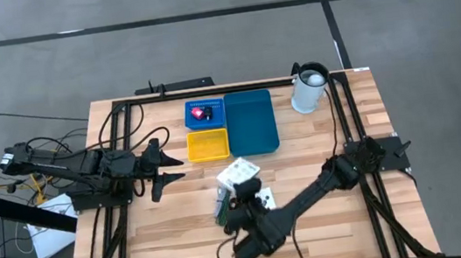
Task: Pick and place items into bin
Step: Put the left SD card reader box into the blue bin
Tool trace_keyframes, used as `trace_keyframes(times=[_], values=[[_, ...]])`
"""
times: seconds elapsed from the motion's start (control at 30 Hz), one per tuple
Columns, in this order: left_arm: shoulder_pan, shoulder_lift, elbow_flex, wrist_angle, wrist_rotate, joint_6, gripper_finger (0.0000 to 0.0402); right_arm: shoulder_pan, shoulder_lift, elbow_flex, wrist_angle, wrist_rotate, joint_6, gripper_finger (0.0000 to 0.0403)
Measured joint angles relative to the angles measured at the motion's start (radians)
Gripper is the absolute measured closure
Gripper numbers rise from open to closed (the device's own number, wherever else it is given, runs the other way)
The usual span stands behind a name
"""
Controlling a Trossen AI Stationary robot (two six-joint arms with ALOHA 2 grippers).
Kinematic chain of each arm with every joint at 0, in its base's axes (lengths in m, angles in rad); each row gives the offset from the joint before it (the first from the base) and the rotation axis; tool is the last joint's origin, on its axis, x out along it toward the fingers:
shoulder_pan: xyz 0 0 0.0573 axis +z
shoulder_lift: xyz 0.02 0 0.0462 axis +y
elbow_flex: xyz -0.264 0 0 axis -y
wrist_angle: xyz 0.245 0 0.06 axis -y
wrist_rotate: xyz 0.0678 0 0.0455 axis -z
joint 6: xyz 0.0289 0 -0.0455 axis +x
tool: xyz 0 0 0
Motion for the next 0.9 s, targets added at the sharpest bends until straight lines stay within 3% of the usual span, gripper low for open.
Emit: trace_keyframes(times=[0.3,0.6,0.9], values=[[0.000,0.000,0.000,-0.005,0.000,0.001,0.0225,-0.173,-0.103,-0.003,-0.005,-0.070,-0.112,0.0361],[0.000,0.000,0.000,-0.008,0.000,-0.005,0.0225,-0.378,-0.150,-0.003,-0.004,-0.265,-0.252,0.0371],[0.000,0.000,0.000,-0.009,0.000,0.029,0.0225,-0.525,-0.149,-0.003,-0.004,-0.424,-0.331,0.0345]])
